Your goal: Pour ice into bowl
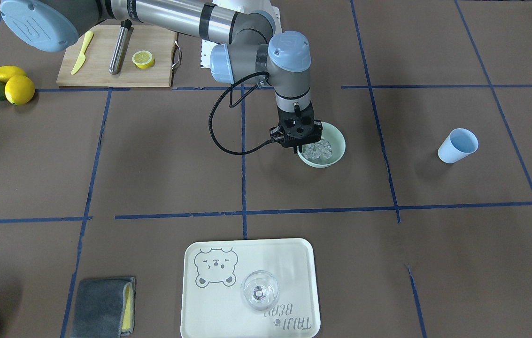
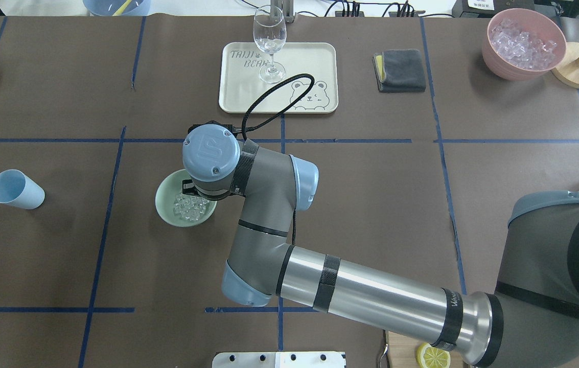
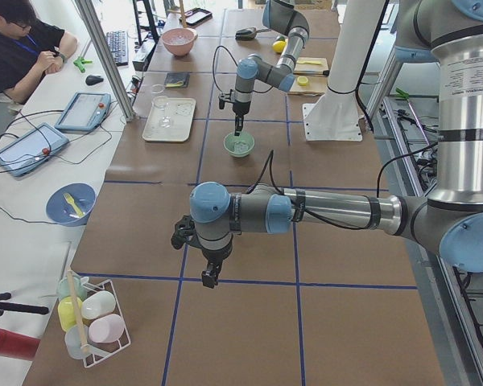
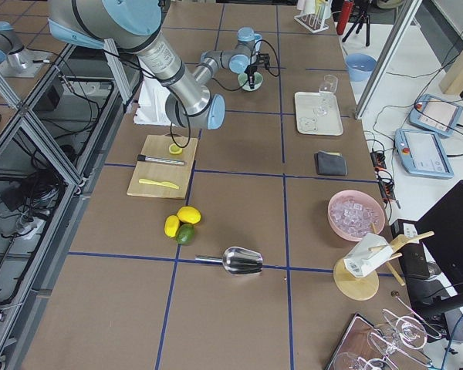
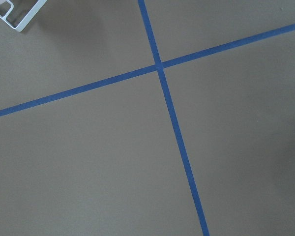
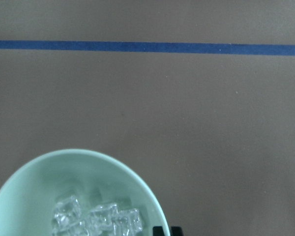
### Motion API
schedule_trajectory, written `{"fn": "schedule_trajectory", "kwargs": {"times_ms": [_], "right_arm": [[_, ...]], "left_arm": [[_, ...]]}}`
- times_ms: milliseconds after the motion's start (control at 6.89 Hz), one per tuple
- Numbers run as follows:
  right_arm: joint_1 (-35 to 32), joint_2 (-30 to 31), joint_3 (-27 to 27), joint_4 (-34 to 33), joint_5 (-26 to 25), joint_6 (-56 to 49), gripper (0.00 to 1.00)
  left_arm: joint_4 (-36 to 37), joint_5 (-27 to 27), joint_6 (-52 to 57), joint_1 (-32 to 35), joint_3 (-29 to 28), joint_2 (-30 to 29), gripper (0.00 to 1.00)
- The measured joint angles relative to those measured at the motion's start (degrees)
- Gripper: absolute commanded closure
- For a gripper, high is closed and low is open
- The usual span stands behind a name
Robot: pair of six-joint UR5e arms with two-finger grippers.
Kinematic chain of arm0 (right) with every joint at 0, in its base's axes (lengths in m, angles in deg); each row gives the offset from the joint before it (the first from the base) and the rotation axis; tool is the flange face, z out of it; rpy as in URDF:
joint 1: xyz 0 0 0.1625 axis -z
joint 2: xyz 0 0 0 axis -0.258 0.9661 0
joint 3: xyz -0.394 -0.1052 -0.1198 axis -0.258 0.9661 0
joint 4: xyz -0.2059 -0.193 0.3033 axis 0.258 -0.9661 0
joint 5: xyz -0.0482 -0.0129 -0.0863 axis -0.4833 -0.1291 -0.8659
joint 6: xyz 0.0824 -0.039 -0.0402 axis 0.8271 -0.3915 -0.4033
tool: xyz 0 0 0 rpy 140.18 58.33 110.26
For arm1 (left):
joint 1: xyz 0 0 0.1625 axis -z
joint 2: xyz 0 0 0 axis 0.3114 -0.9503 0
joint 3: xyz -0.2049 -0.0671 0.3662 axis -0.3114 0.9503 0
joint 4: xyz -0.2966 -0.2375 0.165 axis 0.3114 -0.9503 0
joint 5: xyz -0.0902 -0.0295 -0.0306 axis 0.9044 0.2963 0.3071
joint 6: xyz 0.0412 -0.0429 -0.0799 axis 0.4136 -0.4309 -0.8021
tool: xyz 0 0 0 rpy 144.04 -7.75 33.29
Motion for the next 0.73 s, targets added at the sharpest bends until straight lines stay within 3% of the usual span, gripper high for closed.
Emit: {"fn": "schedule_trajectory", "kwargs": {"times_ms": [435,725], "right_arm": [[-2.2,1.1,-4.7,-0.3,1.4,-0.4,1.00],[-7.9,7.4,-12.7,-0.3,7.5,-2.8,1.00]], "left_arm": [[0.1,1.9,-4.8,0.0,-0.4,0.1,0.00],[-0.1,2.9,-6.6,0.0,-0.1,0.1,0.00]]}}
